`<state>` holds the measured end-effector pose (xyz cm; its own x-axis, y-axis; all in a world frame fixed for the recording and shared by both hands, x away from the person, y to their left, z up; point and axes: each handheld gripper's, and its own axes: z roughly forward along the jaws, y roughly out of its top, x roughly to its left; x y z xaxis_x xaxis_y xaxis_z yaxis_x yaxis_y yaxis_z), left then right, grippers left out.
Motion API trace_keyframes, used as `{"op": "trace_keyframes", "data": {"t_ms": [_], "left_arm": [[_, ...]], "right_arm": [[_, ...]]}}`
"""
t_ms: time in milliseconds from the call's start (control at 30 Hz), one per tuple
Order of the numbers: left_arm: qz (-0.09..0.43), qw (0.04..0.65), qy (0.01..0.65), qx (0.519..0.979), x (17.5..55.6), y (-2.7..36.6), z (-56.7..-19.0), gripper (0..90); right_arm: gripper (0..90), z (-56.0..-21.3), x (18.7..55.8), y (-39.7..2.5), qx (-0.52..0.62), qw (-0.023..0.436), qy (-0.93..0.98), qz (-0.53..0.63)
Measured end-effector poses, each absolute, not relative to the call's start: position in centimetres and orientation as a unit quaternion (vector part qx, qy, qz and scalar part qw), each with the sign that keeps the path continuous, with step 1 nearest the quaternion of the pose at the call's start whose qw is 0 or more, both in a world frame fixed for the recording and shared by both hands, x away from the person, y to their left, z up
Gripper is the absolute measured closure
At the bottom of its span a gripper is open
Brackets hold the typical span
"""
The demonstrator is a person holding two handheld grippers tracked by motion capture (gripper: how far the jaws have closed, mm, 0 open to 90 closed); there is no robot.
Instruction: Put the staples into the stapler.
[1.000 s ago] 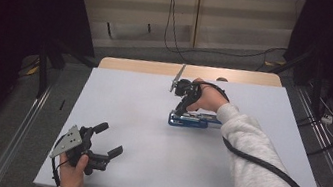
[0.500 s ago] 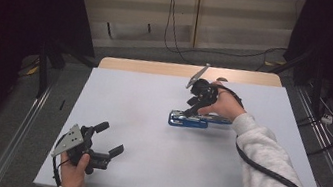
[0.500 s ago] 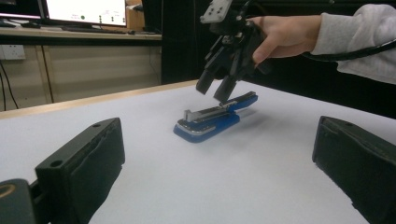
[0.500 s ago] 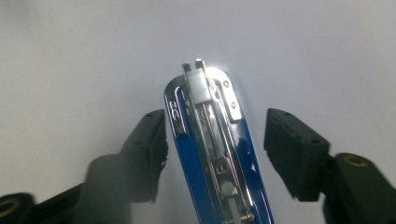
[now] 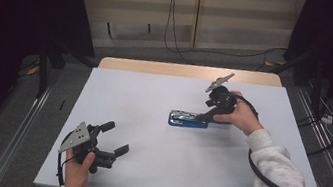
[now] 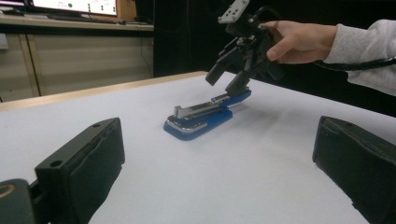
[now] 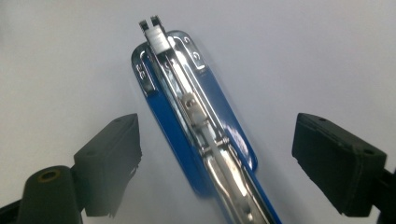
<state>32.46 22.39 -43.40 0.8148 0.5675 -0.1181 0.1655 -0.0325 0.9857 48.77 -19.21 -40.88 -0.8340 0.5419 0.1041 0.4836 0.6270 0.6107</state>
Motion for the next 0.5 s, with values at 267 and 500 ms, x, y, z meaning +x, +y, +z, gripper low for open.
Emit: {"op": "trace_keyframes", "data": {"t_ms": [267, 500], "left_arm": [[0.149, 0.638, 0.264, 0.708, 32.8, 21.8, -43.3, 2.2], [0.138, 0.626, 0.265, 0.721, 33.1, 20.8, -43.2, 2.1]], "right_arm": [[12.3, -41.0, 47.2, -21.6, 0.313, 0.063, 0.88, 0.352], [11.0, -40.9, 46.2, -23.1, 0.333, 0.076, 0.869, 0.358]]}}
